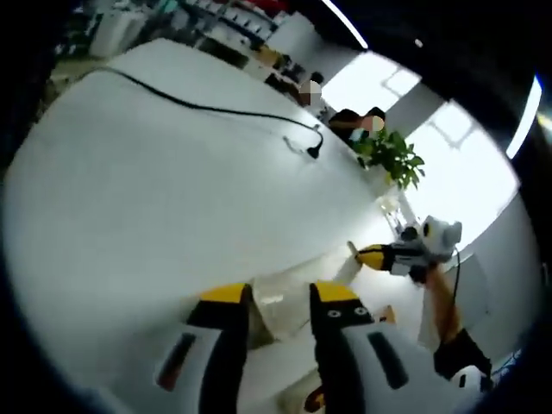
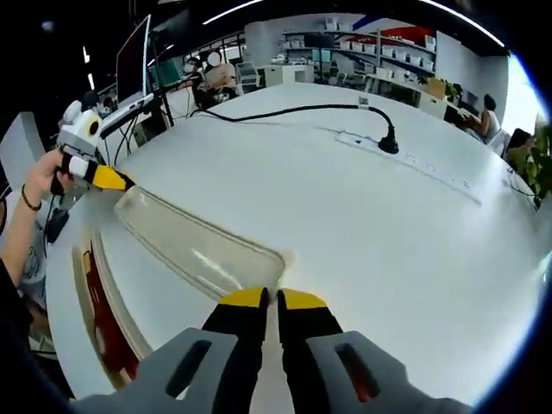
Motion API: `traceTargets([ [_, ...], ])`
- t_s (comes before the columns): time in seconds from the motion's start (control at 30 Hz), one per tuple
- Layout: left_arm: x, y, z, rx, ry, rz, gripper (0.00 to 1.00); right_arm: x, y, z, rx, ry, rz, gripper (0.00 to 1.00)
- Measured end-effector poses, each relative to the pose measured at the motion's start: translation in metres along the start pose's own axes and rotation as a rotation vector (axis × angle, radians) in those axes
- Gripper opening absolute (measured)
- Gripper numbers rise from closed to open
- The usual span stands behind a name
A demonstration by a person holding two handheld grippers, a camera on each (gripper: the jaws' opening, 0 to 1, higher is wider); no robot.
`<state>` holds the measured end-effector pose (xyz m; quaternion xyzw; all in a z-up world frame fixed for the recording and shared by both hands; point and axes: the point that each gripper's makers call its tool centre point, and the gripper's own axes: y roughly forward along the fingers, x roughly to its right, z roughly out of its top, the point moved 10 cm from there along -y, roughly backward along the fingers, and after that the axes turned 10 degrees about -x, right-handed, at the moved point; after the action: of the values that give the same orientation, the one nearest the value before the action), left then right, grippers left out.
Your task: Arrange the utensils inside the cutlery case until each visible utensil rests in its matching compartment.
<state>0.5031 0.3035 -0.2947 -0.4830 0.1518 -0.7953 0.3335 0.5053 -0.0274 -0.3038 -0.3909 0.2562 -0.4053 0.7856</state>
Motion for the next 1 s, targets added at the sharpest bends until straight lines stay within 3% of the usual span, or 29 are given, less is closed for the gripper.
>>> traceTargets([
  [0.07,0.005,-0.005,0.001,0.026,-0.051,-0.049,0.23,0.0,0.001,-0.002,0.05,0.055,0.013,0.02],
  [0.13,0.013,-0.009,0.004,0.07,-0.006,-0.097,0.22,0.004,0.0,-0.004,0.062,0.071,0.029,0.02],
  [0.23,0.029,-0.009,0.0,0.048,-0.033,-0.2,0.21,0.002,0.0,-0.003,0.061,0.08,0.029,0.02],
  [0.33,0.042,0.003,-0.007,0.003,-0.011,-0.217,0.2,0.002,-0.001,-0.005,0.067,0.098,0.041,0.02],
  [0.47,0.058,0.014,-0.011,-0.016,0.063,-0.213,0.13,-0.001,-0.002,-0.006,0.058,0.08,0.023,0.02],
  [0.53,0.063,0.017,-0.012,-0.064,0.086,-0.214,0.13,-0.001,-0.002,-0.006,0.057,0.078,0.013,0.02],
  [0.63,0.071,0.019,-0.017,-0.105,0.206,-0.185,0.12,0.0,-0.002,-0.006,0.066,0.077,0.007,0.02],
  [0.73,0.069,0.019,-0.021,-0.154,0.303,-0.113,0.05,0.001,-0.002,-0.008,0.083,0.086,0.005,0.02],
  [0.77,0.068,0.02,-0.022,-0.166,0.333,-0.103,0.05,0.001,-0.002,-0.008,0.085,0.084,0.005,0.02],
  [0.87,0.067,0.02,-0.021,-0.172,0.322,-0.113,0.05,0.002,-0.002,-0.008,0.091,0.076,0.0,0.02],
  [1.0,0.067,0.019,-0.019,-0.201,0.448,-0.066,0.05,0.002,-0.002,-0.008,0.089,0.05,0.01,0.03],
])
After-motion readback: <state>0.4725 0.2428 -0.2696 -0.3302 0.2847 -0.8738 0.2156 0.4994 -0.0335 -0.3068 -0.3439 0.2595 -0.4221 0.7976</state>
